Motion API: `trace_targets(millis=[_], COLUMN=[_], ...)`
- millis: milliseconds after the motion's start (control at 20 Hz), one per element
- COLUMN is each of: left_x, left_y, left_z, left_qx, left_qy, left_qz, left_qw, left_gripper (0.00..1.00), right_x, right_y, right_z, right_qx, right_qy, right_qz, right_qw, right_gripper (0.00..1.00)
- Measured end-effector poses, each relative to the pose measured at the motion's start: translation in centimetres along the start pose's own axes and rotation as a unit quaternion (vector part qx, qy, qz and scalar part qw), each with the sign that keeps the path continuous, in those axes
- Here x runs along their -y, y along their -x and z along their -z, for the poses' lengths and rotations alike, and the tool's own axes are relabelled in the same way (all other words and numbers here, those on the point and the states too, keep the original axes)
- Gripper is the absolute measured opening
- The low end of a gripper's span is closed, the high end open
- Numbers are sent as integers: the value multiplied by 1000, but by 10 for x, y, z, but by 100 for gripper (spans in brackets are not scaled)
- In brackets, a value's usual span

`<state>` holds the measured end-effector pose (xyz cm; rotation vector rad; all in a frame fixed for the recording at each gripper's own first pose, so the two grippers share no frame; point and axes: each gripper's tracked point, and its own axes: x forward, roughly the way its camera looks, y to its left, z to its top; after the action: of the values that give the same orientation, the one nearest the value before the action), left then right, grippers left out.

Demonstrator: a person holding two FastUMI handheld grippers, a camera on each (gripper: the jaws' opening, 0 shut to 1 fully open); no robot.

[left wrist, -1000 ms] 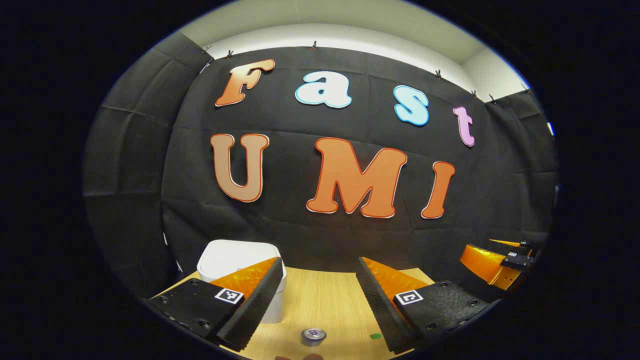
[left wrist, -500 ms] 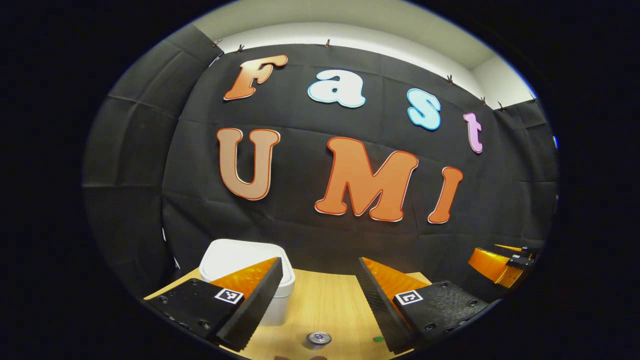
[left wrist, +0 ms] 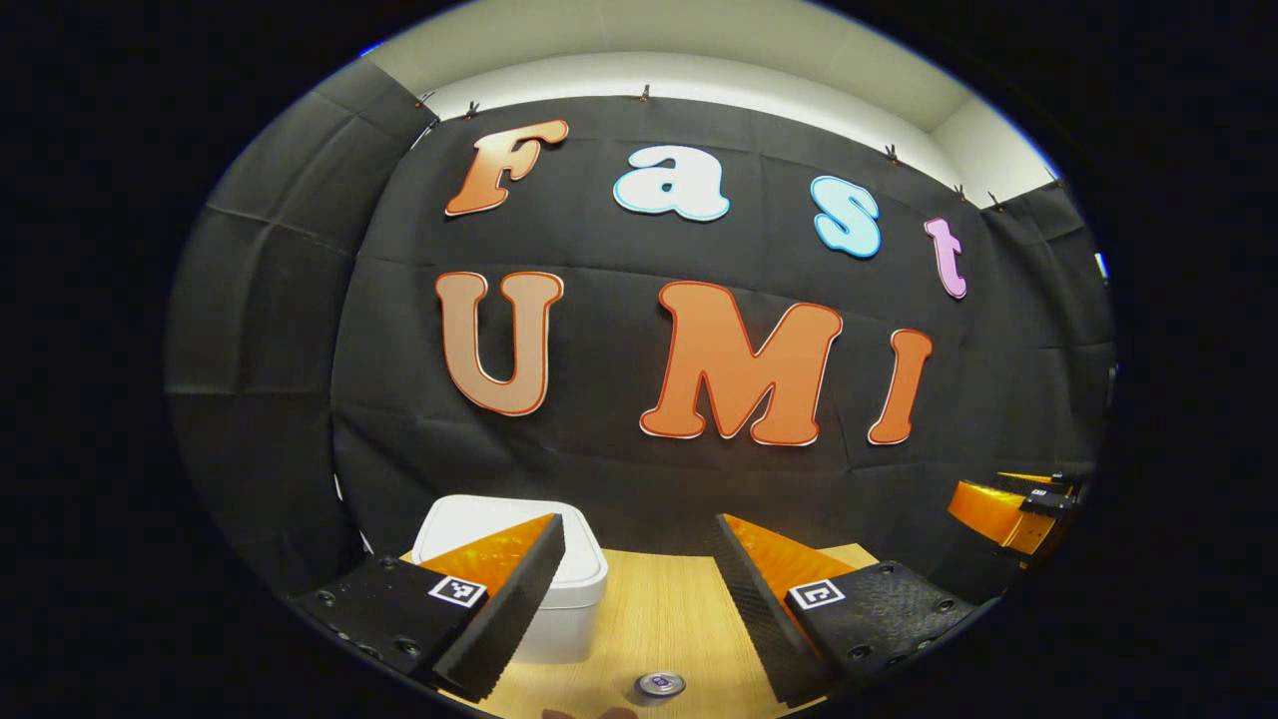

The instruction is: Press the lid of the desktop garbage bin to open it, pick up the crumpled paper on the desktop and throw it into the bin, then pick up the pop can on the desktop and drop it into the bin, and finally close the garbage bin lid.

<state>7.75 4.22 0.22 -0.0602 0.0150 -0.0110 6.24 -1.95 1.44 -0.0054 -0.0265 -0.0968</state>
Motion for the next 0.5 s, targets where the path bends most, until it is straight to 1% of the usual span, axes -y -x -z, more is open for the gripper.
trace_targets(millis=[100,250,500], left_x=[-13,-13,-15], left_y=[-4,-7,-8], left_z=[-2,-1,-4], left_qx=[4,2,3], left_qy=[3,1,-11], left_qz=[-26,-26,-27], left_qw=[1000,1000,1000], left_gripper=[94,94,94], right_x=[2,9,10], right_y=[-1,-3,-2], right_z=[1,-2,-3], right_qx=[-2,-1,3], right_qy=[1,-4,-4], right_qz=[1,10,12], right_qw=[1000,1000,1000], right_gripper=[94,94,94])
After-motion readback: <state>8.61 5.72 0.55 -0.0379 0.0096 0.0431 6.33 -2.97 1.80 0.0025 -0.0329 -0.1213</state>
